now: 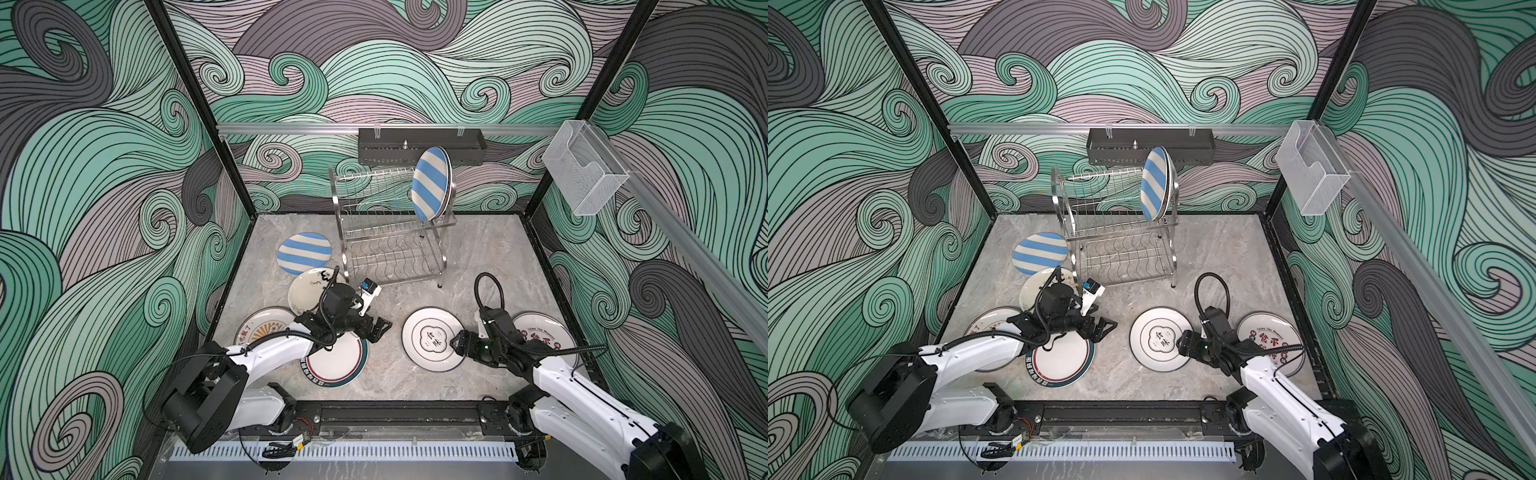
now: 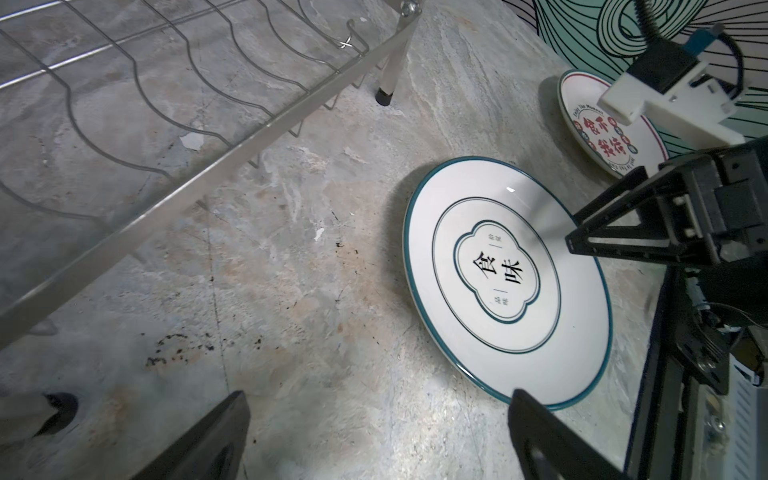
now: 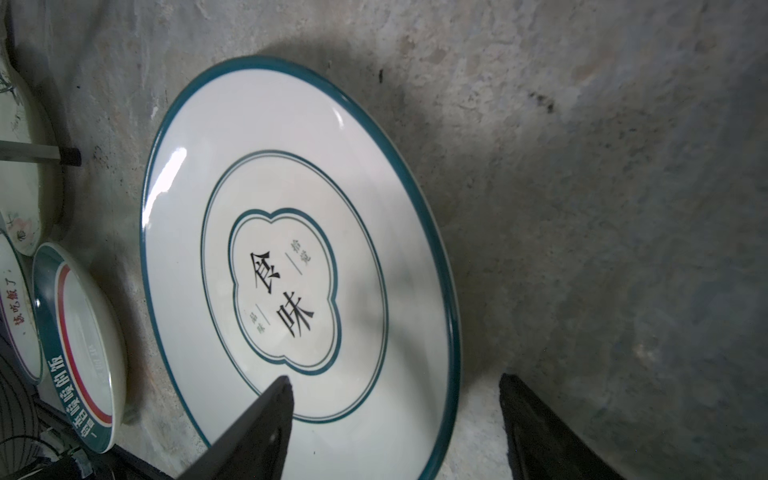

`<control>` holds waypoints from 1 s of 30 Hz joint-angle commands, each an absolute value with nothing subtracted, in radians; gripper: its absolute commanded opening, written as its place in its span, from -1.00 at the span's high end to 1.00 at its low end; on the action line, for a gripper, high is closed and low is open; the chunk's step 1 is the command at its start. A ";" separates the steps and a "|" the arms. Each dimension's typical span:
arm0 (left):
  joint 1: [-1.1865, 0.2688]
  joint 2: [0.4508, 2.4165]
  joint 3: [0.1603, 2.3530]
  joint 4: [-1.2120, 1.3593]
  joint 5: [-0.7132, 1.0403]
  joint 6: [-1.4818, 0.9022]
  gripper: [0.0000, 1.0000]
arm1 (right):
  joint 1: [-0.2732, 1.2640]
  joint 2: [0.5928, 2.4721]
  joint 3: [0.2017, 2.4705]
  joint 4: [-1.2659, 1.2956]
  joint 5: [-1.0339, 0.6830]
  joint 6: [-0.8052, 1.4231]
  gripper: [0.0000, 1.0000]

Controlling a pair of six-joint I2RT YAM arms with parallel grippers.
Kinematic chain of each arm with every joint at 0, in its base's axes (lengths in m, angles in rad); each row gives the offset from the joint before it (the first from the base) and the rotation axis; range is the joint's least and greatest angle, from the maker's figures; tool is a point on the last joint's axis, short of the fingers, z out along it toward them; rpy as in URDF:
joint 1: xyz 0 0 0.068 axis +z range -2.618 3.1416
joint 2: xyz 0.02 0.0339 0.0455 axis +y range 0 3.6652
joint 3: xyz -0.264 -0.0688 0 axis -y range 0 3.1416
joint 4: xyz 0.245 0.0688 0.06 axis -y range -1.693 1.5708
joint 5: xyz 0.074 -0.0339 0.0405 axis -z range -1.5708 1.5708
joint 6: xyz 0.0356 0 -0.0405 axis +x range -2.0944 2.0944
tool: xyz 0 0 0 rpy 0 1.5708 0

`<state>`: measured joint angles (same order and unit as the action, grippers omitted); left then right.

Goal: Load the plates into the dish rack

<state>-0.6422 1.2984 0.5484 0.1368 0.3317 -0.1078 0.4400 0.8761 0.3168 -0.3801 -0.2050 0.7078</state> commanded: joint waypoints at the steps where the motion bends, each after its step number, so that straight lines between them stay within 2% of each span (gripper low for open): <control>1: -0.666 1.328 0.591 0.157 0.381 -0.084 -0.97 | 0.427 0.898 0.303 -0.302 -0.254 0.715 -0.55; 10: -0.718 1.490 0.700 0.074 0.527 -0.054 -0.97 | 0.416 0.994 0.278 -0.200 -0.328 0.732 -0.49; 17: -0.763 1.553 0.751 0.036 0.530 -0.041 -0.97 | 0.414 1.017 0.246 -0.166 -0.325 0.747 -0.43; 24: -0.787 1.612 0.794 -0.003 0.535 -0.035 -0.97 | 0.411 1.039 0.211 -0.096 -0.342 0.765 -0.15; 30: -0.805 1.643 0.831 -0.055 0.492 -0.021 -0.97 | 0.409 1.082 0.202 -0.069 -0.351 0.766 -0.13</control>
